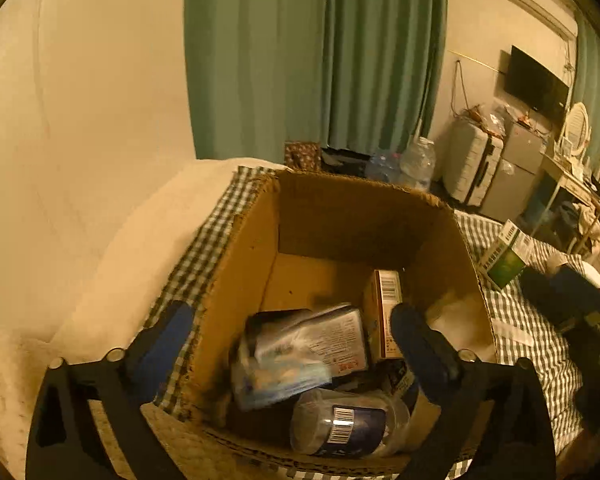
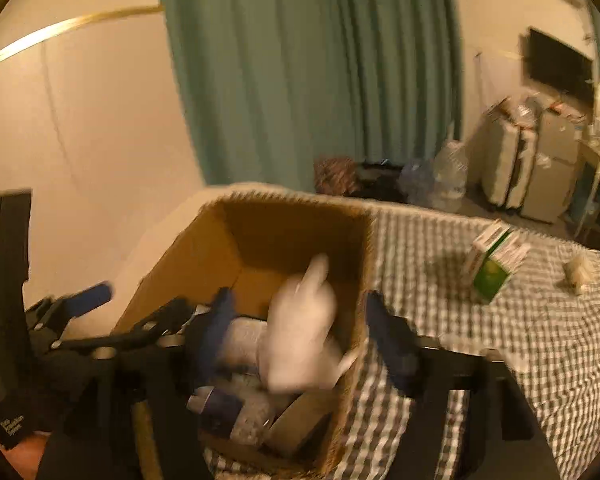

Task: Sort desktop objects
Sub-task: 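Open both grippers to drop the plush toy and packet into the box, then move both grippers back toward the green medicine box and lace cloth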

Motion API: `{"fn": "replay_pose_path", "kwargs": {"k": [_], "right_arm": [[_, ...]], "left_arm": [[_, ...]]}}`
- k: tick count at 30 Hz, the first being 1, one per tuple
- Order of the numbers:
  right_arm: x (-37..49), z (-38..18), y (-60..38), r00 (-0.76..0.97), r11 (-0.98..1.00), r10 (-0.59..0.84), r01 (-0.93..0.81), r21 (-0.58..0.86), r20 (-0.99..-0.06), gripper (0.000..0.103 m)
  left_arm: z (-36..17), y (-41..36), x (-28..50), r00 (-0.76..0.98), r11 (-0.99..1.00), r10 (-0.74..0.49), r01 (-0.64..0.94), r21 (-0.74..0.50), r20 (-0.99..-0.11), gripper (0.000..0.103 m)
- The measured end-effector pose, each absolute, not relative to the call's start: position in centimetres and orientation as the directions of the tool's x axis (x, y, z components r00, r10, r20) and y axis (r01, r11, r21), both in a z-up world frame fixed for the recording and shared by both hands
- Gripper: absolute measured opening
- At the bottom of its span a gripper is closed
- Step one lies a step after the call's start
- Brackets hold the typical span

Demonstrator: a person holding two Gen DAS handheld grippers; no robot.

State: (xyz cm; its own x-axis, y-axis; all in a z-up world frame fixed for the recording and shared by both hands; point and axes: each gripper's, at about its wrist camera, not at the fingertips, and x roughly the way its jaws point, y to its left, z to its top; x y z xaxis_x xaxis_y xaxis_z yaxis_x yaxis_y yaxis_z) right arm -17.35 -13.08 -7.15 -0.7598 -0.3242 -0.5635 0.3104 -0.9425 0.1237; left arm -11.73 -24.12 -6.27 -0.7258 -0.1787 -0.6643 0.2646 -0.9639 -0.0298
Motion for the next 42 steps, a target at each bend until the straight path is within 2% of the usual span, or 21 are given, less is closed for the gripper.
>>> {"fn": "replay_pose_path", "kwargs": {"k": [3,8,13,17,25,34,42], "right_arm": [[-16.9,-5.9,-11.3,-0.796,-0.942,-0.335,0.279,0.185,-0.505,0.079],[-15.6,-3.8,-8.7,-0.834,-0.961,-0.275,0.229,0.153,-0.478,0.079],[-13.7,-2.5,-4.6,-0.859,-0.973,-0.222,0.165,0.16,-0.462,0.08],[-11.7,-2.0,-0.2,-0.882,-0.985,-0.146,0.089,0.146,-0.448,0.084],[-9.3,-2.4,9.9,-0.904,-0.986,0.043,-0.107,0.129,-0.425,0.085],[-10.7,-7.5,18.5,-0.872,-0.953,0.091,-0.216,0.211,-0.482,0.087],[-17.1,-13.8,24.7,-0.818,-0.929,0.093,-0.277,0.246,-0.568,0.087]], "left_arm": [[-6.0,-23.8,-11.5,-0.719,-0.962,-0.183,0.27,-0.027,-0.671,0.103],[-5.1,-21.9,-10.8,-0.73,-0.966,-0.172,0.256,-0.031,-0.662,0.103],[-3.8,-16.0,-8.7,-0.787,-0.995,-0.053,0.095,-0.035,-0.615,0.103],[-3.9,-10.5,-7.4,-0.788,-1.0,0.015,-0.02,0.001,-0.616,0.103],[-5.2,-1.6,-7.3,-0.767,-0.993,0.041,-0.103,0.059,-0.64,0.103],[-7.8,4.5,-11.0,-0.743,-0.991,0.08,-0.132,0.028,-0.665,0.103],[-11.3,6.4,-20.3,-0.736,-0.996,0.07,-0.095,0.0,-0.673,0.103]]}}
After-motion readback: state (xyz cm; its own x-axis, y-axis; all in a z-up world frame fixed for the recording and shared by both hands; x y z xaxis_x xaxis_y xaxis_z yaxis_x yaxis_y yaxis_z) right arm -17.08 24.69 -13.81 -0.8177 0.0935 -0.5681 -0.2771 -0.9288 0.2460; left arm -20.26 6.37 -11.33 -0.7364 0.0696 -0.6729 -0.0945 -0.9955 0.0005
